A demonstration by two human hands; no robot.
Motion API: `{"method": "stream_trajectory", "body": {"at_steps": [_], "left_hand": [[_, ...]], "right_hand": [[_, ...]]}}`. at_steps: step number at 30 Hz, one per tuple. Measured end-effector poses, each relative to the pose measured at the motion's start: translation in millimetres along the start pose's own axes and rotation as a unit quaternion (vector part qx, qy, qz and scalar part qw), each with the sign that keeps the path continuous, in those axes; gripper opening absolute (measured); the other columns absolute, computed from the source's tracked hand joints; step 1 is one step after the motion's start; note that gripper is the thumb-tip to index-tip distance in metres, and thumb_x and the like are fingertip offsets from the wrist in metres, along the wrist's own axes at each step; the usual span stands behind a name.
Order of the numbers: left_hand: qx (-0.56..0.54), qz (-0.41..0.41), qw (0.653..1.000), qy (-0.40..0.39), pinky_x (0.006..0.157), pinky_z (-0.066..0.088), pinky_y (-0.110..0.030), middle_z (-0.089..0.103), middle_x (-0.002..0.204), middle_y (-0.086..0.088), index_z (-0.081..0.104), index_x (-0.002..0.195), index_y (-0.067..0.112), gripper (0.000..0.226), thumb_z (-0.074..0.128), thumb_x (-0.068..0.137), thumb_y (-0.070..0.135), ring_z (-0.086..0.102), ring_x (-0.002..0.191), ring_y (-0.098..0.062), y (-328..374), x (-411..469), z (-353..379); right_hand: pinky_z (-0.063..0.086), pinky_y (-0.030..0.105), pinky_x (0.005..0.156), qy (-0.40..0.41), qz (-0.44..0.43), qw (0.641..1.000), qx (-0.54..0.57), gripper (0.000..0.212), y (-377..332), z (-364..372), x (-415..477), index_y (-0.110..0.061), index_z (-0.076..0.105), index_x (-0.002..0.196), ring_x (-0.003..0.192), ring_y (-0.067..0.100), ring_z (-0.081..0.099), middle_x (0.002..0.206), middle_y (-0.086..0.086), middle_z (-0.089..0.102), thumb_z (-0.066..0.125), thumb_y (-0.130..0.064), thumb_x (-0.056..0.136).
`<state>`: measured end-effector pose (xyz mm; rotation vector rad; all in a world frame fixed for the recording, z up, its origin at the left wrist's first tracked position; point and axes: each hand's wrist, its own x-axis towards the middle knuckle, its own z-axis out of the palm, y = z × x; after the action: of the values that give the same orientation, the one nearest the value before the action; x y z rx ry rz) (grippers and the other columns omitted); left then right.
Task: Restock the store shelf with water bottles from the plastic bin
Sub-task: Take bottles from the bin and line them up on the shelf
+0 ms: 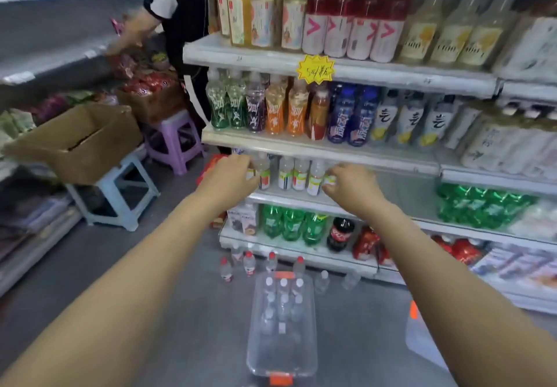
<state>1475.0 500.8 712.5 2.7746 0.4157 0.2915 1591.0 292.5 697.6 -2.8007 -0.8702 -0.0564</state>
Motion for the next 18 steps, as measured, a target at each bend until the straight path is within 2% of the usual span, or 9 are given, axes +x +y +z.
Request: {"method": "stream_trajectory", "body": {"at_steps": [4,9,13,16,18], "left_hand": [[-0.025,-0.045,0.996,-0.067,0.087,0.046,-0.044,0.059,0.114,-0.015,0.056,0.107,0.007,0.028,0.053,0.086,0.024,0.054,0.104,-0.034,-44,-16,60],[-0.071,-0.093,0.983,-0.139,0.092,0.044,-0.044,0.054,0.12,-0.019,0.055,0.114,0.003,0.032,0.055,0.086,0.018,0.052,0.109,-0.036,-96,-15,141],[-0.073,-0.078,0.971,-0.216,0.09,0.044,-0.042,0.055,0.118,-0.02,0.055,0.112,0.002,0.03,0.052,0.086,0.016,0.05,0.11,-0.037,-134,-16,213],[-0.085,-0.086,0.957,-0.262,0.093,0.042,-0.041,0.054,0.118,-0.018,0.052,0.116,0.001,0.034,0.053,0.088,0.02,0.048,0.114,-0.036,-156,-20,264],[-0.097,-0.097,0.95,-0.282,0.093,0.042,-0.04,0.056,0.115,-0.017,0.055,0.11,0.001,0.031,0.054,0.087,0.022,0.05,0.111,-0.035,-168,-26,299]], "right_hand": [[0.042,0.041,0.097,-0.091,0.018,0.996,0.008,0.042,-3,72,-15,-0.013,0.053,0.128,0.122,0.031,0.044,0.132,0.011,0.051,0.052,-0.034,0.091],[0.041,0.041,0.095,-0.181,0.076,0.981,0.005,0.044,-6,157,-19,-0.012,0.049,0.13,0.122,0.032,0.044,0.131,0.013,0.049,0.049,-0.032,0.092],[0.044,0.035,0.089,-0.224,0.132,0.965,0.022,0.039,-6,228,-18,-0.015,0.053,0.125,0.118,0.03,0.049,0.127,0.011,0.053,0.049,-0.03,0.09],[0.04,0.036,0.096,-0.266,0.163,0.95,0.033,0.044,-4,280,-15,-0.015,0.046,0.134,0.126,0.029,0.043,0.136,0.009,0.048,0.049,-0.03,0.093],[0.038,0.036,0.1,-0.281,0.173,0.943,0.049,0.046,2,316,-14,-0.013,0.043,0.136,0.127,0.029,0.041,0.138,0.01,0.045,0.049,-0.03,0.094]]}}
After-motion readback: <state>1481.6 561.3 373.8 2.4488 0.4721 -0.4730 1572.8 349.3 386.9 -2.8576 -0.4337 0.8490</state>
